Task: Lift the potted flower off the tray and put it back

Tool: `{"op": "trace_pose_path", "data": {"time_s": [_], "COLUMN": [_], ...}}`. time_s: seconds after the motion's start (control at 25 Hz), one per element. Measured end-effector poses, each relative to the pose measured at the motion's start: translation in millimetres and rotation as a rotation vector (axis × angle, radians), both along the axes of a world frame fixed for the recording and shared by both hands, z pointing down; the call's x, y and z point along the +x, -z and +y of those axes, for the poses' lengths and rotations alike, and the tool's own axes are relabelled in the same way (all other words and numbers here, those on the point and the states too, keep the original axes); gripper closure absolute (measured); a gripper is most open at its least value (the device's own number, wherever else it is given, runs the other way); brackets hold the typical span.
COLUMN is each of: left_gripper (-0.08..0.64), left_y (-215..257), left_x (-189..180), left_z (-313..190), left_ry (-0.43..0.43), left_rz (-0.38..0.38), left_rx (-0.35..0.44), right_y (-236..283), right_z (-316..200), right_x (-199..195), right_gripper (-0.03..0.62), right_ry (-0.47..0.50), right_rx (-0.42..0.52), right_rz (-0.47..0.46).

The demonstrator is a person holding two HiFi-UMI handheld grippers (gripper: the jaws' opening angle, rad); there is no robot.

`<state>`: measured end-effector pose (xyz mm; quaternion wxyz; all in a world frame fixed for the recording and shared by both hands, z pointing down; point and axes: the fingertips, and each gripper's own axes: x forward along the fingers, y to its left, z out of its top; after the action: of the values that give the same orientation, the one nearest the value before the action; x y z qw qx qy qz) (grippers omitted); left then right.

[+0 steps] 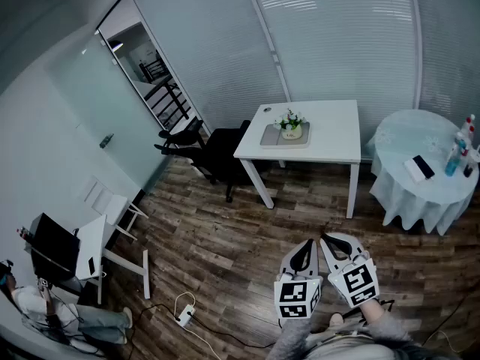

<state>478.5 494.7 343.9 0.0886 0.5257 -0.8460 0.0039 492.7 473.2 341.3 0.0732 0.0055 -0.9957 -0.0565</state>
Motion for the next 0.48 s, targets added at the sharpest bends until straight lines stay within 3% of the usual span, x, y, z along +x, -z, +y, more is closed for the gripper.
{"op": "trace_pose_path", "data": {"time_s": [0.48], "left_gripper": [0.549], "left_y": [-3.5], "left_x": [10.6], "left_z": [-6.8], "left_ry": [0.043], "left_rz": [0.015], "left_rx": [-0.001], "right_y": [-4.5], "right_z": [-16.0], "right_x": [14.3], "right_gripper": [0.569], "right_ry": [0.013], "right_rx": [-0.007], "right_rz": [-0.011]}}
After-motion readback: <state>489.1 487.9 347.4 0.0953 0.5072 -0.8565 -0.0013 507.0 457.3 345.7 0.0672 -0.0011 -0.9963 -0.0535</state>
